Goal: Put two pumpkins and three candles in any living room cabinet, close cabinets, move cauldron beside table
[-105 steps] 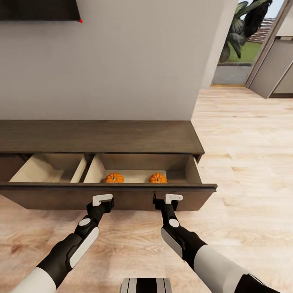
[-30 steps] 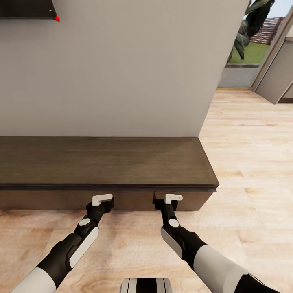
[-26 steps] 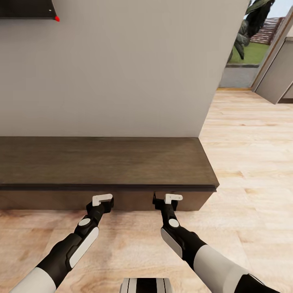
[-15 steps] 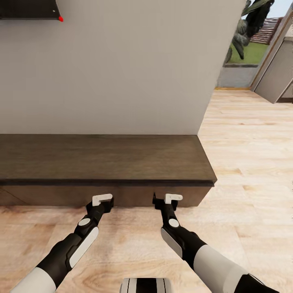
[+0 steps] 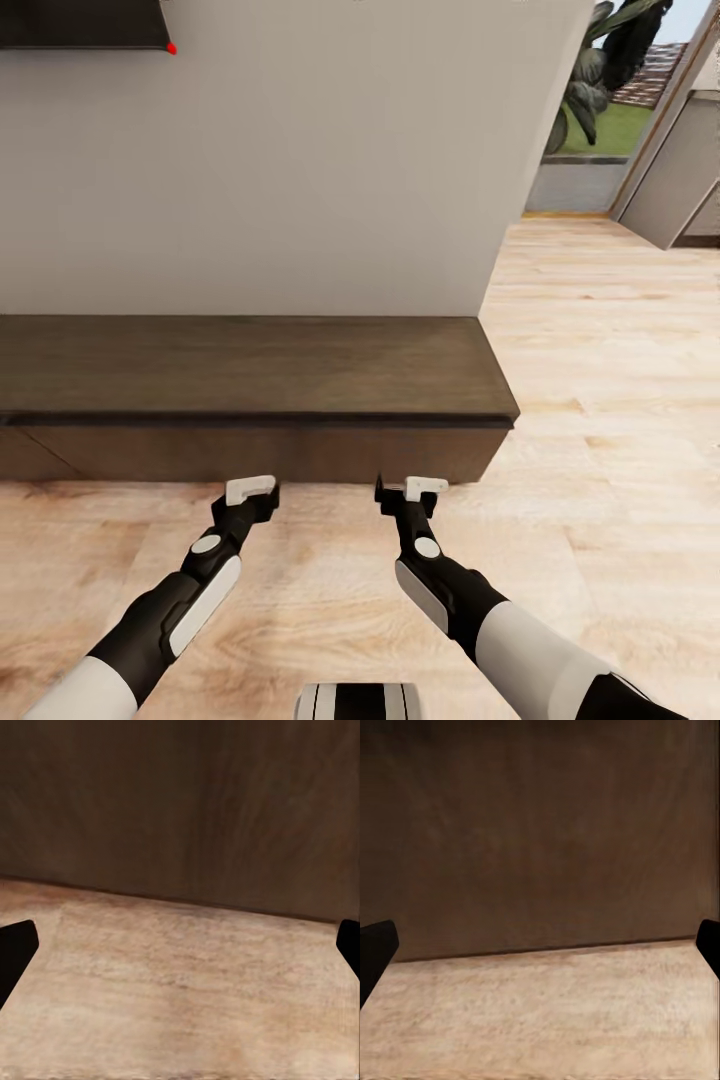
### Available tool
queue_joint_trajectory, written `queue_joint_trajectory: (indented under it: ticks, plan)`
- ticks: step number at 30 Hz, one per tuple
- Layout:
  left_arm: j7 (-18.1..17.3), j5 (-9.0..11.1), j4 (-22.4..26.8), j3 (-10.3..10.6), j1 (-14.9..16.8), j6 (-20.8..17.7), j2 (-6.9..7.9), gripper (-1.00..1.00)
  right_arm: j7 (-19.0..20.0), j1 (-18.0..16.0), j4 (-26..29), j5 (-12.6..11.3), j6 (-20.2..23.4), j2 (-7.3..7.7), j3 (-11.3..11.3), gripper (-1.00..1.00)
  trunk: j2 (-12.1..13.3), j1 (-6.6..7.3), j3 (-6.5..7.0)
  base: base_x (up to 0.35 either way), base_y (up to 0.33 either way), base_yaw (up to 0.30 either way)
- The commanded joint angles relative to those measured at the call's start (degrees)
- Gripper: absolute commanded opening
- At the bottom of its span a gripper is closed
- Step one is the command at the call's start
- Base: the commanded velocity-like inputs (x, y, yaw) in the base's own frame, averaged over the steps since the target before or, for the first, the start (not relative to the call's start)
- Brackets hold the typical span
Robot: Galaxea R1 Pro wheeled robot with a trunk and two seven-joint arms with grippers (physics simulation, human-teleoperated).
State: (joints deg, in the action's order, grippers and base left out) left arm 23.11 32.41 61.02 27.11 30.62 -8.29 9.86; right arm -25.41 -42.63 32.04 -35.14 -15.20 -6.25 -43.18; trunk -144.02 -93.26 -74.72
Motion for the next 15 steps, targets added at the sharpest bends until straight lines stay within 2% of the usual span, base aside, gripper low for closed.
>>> queue_joint_trajectory:
  ticks: [1,5,8,11,13,15]
  plan:
    - [0.5,0.4,0.1,0.1,0.0,-0.3,0.08,1.00,-0.4,-0.1,0.0,-0.6,-0.3,0.03,-0.5,1.00,0.0,0.04,-0.04,-0.289,0.000,0.000]
    - [0.4,0.6,0.4,-0.3,0.0,-1.0,0.09,1.00,-0.3,-0.1,0.0,-0.6,0.1,0.03,-0.4,1.00,0.0,0.04,-0.04,-0.316,0.000,0.000]
    - [0.4,0.7,1.8,-0.5,0.0,-3.5,0.14,1.00,-0.3,-0.1,0.2,-0.6,2.8,0.02,-0.4,1.00,0.0,0.04,-0.04,-0.330,0.000,0.000]
    - [0.4,0.8,3.9,-2.2,0.0,-10.6,0.06,1.00,-0.3,-0.1,0.5,-0.7,10.9,-0.04,-0.3,1.00,0.0,0.04,-0.04,-0.334,0.000,0.000]
    - [0.3,0.8,5.1,-4.4,0.0,-15.1,-0.01,1.00,-0.4,-0.1,0.8,-0.9,15.0,-0.18,-0.2,1.00,0.0,0.04,-0.04,-0.333,0.000,0.000]
    - [0.2,0.9,6.9,-7.9,0.0,-21.2,-0.05,1.00,-0.4,-0.1,1.0,-1.1,19.4,-0.40,-0.2,1.00,0.0,0.04,-0.04,-0.316,0.000,0.000]
